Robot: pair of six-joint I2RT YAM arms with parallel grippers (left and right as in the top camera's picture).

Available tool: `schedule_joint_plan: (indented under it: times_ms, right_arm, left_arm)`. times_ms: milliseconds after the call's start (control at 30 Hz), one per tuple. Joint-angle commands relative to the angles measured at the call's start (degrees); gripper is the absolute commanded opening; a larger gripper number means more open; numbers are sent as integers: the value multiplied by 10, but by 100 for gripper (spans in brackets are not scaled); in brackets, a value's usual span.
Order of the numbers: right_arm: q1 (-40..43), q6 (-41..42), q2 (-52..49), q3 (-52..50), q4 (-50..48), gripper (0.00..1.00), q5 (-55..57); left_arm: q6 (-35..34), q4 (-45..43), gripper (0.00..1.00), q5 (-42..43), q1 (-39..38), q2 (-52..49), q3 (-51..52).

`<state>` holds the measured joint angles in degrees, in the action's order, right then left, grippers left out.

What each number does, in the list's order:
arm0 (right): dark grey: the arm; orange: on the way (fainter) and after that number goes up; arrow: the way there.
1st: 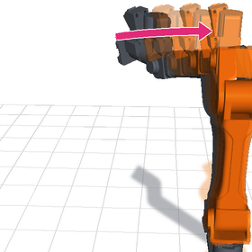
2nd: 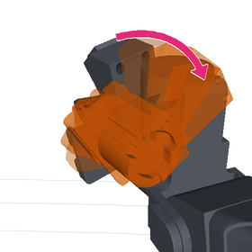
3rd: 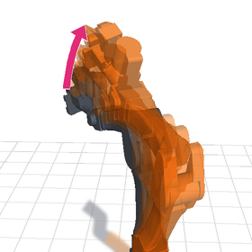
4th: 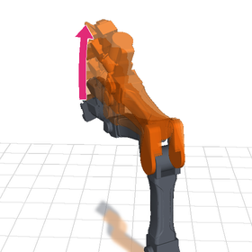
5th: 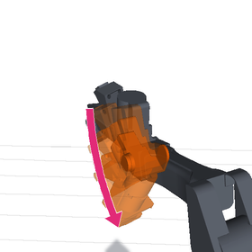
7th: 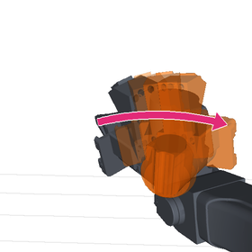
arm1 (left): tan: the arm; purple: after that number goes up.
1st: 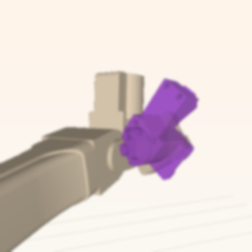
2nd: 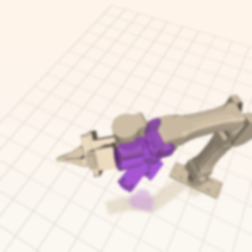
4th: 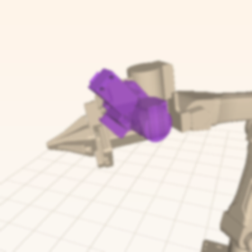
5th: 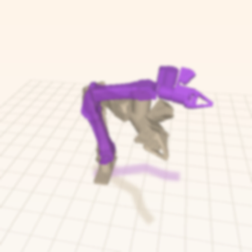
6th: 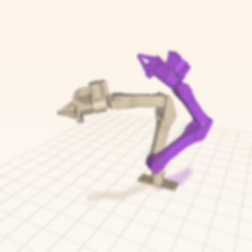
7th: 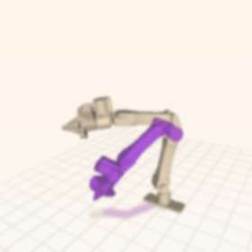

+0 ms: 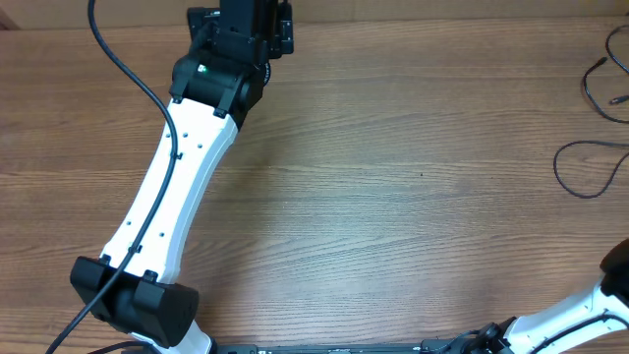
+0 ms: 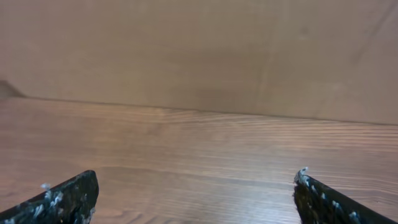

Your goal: Untangle cables

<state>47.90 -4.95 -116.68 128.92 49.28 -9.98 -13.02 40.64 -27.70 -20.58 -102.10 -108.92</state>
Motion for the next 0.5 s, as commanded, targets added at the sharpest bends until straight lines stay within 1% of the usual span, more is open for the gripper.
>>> schedule_joint_plan:
  times_ms: [0,67,167,200,233,267,333,367,400,433,467]
  right_arm:
    - [16,7,-6,-38,-5,4,-8]
    - [26,12,-6,-48,-5,4,-8]
    - [40,47,-5,-49,5,4,-13]
    - [44,50,-4,-49,9,6,-22]
    - [47,50,-3,-49,14,18,-36]
    - [50,50,-1,-49,17,34,-49]
    - [55,50,3,-49,21,51,-67]
    - [56,50,6,-49,22,55,-68]
    - [56,50,7,-49,22,33,-66]
    - [55,50,9,-49,22,4,-62]
    - [55,50,11,-49,21,4,-62]
  left_arm:
    - [15,12,100,-30,3,16,-9]
    - [15,19,100,-30,3,16,-9]
    - [20,25,100,-30,3,16,-9]
    - [22,26,100,-30,3,16,-9]
    - [24,26,100,-30,3,16,-9]
    - [24,26,100,-30,3,16,-9]
    - [24,28,100,-30,3,16,-9]
    - [28,29,100,-30,3,16,-9]
    - [28,30,100,-30,3,16,-9]
    - [28,30,100,-30,3,16,-9]
    - [28,31,100,-30,3,16,-9]
